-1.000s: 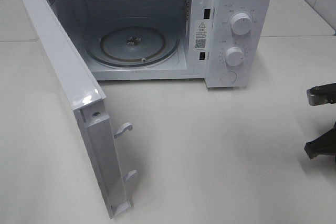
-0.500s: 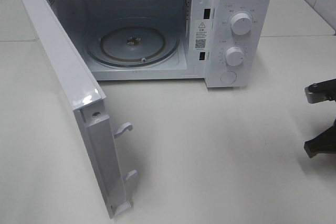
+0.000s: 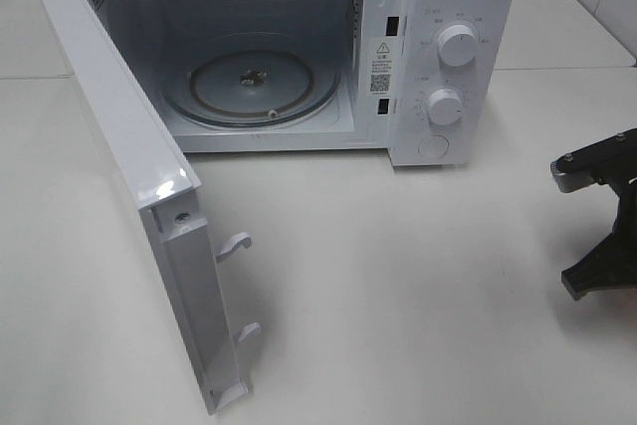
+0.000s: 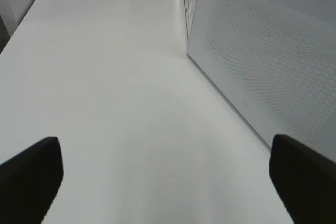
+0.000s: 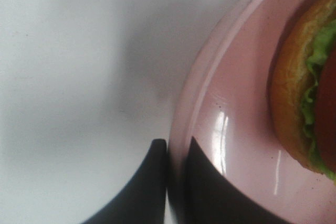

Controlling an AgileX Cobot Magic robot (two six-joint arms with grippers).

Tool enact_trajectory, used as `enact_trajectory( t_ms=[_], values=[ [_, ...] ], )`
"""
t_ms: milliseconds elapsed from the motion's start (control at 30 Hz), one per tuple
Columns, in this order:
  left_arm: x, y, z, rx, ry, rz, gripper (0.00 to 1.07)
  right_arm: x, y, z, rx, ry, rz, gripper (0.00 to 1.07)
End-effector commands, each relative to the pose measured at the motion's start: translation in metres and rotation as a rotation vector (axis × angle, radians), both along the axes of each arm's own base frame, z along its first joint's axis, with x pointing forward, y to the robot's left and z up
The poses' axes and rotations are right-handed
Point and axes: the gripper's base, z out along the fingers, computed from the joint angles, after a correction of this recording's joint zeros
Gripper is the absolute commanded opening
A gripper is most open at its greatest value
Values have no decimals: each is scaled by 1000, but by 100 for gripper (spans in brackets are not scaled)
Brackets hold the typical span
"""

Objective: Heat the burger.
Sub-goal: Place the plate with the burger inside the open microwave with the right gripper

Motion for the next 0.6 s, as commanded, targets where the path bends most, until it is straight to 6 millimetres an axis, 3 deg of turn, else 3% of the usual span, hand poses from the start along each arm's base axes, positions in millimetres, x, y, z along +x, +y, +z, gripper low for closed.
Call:
enact_trajectory(
  t_ms=[33, 600],
  values=[
    [-2, 0, 0, -3, -12, -6, 100, -1, -4, 12, -73, -20, 29, 0],
    [-2, 0, 0, -3, -12, -6, 100, -18, -10, 50, -134, -72, 12, 0]
  ],
)
